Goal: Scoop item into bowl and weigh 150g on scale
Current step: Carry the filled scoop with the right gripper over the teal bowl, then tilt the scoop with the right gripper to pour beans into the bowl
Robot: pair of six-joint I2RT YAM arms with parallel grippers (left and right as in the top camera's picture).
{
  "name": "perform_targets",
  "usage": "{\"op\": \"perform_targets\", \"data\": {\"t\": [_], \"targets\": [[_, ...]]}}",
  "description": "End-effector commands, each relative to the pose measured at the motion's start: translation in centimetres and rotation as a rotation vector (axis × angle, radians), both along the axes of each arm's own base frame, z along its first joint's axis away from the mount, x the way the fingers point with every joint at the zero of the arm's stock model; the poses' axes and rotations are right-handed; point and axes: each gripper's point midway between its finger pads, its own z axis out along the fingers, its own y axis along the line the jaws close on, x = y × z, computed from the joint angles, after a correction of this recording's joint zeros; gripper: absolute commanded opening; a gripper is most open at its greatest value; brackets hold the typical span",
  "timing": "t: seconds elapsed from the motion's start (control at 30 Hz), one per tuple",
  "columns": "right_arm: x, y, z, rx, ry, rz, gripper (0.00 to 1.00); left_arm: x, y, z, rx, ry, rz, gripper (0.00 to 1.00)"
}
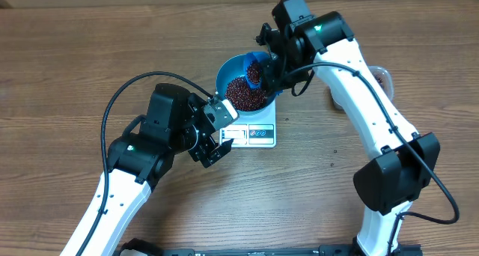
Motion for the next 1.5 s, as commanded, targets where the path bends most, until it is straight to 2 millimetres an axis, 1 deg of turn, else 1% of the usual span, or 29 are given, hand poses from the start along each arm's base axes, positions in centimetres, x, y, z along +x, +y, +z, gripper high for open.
{"op": "perform_targets", "data": {"t": [0.0, 0.13, 0.5, 0.67, 1.47], "targets": [[1.2, -0.5, 0.6, -0.079, -0.078, -0.028, 0.04, 0.4, -0.2, 1.0, -0.023, -0.011, 0.012, 1.00], [1.3, -0.4, 0.6, -0.126, -0.109, -0.031, 0.04, 0.4, -0.2, 1.0, -0.023, -0.011, 0.012, 1.00], [0.6, 1.0, 0.6, -0.229, -0.180, 0.015, 0.04, 0.4, -0.2, 1.0, -0.023, -0.011, 0.011, 1.00], [0.6, 1.1, 0.6, -0.269, -0.205, 0.015, 0.04, 0.4, -0.2, 1.0, -0.023, -0.011, 0.012, 0.99], [0.3, 1.2, 0.5, -0.255, -0.187, 0.012, 0.04, 0.4, -0.2, 1.1, -0.023, -0.012, 0.012, 0.99]]}}
